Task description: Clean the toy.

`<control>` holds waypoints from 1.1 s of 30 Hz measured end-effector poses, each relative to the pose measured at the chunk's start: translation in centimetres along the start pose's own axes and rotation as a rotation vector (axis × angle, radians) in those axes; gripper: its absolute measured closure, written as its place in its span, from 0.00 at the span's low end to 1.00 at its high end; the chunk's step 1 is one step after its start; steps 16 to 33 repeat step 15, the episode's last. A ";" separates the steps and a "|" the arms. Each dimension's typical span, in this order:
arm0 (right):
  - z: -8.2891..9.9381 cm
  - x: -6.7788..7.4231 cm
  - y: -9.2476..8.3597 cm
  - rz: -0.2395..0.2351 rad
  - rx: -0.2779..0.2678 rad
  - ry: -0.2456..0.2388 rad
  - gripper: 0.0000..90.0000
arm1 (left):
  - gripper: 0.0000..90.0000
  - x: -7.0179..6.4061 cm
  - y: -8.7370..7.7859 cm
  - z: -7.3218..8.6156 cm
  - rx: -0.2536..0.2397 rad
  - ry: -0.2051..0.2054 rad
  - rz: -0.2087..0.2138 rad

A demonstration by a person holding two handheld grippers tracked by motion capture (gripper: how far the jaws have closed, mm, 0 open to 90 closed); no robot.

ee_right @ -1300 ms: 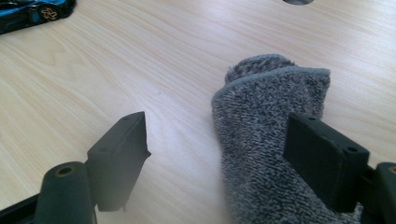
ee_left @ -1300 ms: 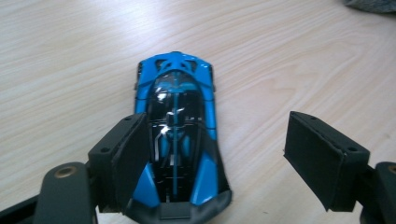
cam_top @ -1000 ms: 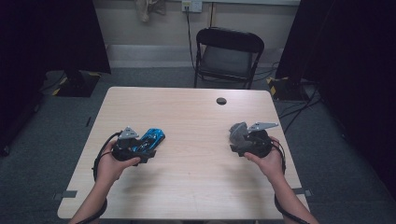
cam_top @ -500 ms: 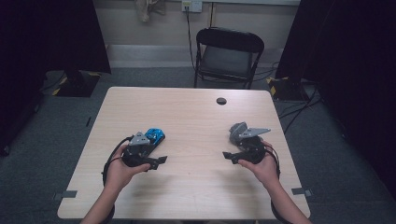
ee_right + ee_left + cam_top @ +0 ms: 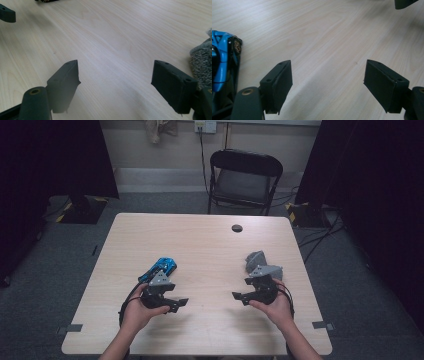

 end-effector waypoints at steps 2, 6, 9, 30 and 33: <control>0.3 0.2 0.2 0.001 0.004 -0.008 0.24 | 0.25 -0.1 0.1 0.1 0.002 0.000 0.002; 1.2 0.9 0.8 -0.006 0.027 -0.031 0.24 | 0.25 -1.0 0.8 0.8 0.016 0.015 0.023; 1.8 1.2 1.2 -0.008 0.037 -0.042 0.24 | 0.24 -1.5 1.2 1.1 0.022 0.020 0.032; 2.7 1.8 1.9 -0.017 0.056 -0.058 0.23 | 0.23 -2.5 1.9 1.3 0.018 0.059 0.055; 2.7 1.8 1.9 -0.017 0.056 -0.058 0.23 | 0.23 -2.5 1.9 1.3 0.018 0.059 0.055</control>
Point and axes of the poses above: each handheld gripper's, and its own axes: y roughly forward along the jaws, z roughly out of its underside, x roughly to its left, the point moved 9 cm from there along y, roughly forward along the jaws, and after that the axes turned 13 degrees about y, right-handed, at the moved point
